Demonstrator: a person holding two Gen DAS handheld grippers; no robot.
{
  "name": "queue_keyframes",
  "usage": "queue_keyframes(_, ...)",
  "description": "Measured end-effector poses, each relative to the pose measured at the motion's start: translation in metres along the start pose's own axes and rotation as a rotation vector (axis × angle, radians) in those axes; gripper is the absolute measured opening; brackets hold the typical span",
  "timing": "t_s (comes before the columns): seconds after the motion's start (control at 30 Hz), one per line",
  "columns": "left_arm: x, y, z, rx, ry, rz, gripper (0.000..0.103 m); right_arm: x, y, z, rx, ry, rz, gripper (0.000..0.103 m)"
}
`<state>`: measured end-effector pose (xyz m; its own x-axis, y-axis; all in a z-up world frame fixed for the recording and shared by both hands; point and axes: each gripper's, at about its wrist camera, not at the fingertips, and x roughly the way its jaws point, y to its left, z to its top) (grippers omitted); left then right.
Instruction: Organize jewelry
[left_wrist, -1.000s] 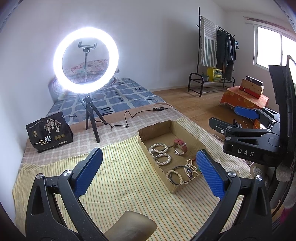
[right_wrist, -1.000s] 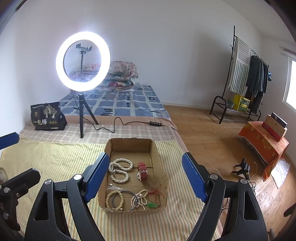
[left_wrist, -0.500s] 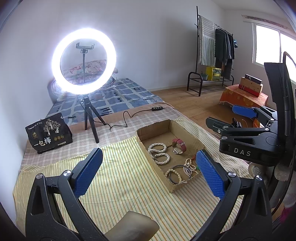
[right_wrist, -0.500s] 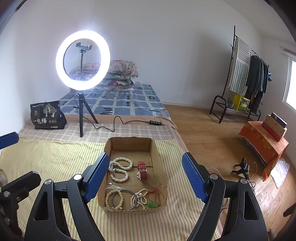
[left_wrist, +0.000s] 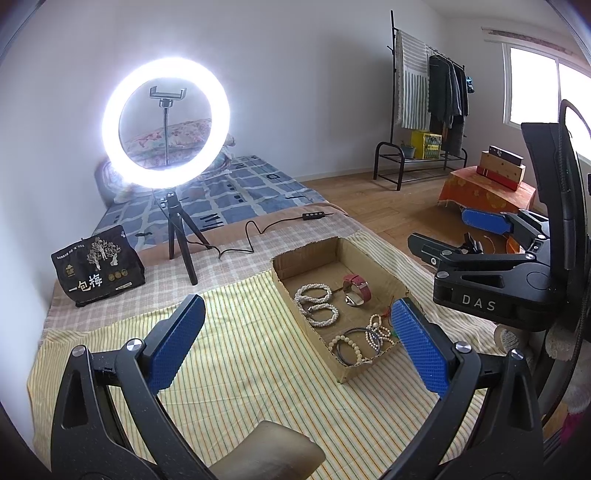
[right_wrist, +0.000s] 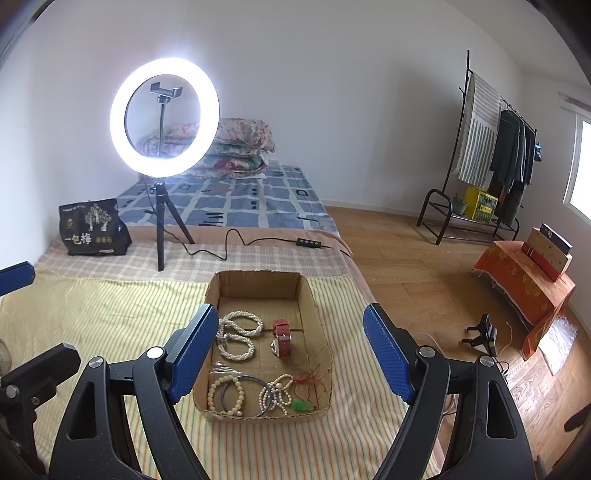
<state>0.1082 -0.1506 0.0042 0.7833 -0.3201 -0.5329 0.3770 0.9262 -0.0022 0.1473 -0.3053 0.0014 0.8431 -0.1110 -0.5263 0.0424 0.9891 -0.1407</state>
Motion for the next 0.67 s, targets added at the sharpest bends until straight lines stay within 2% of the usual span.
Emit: queue_keyframes(0.67, -0.0050, 0.0043, 0.0024, 0.016, -0.020, 0.018, 0.103, 0.0022, 0.0021, 0.0010, -0.013, 0.014, -0.002, 0.081)
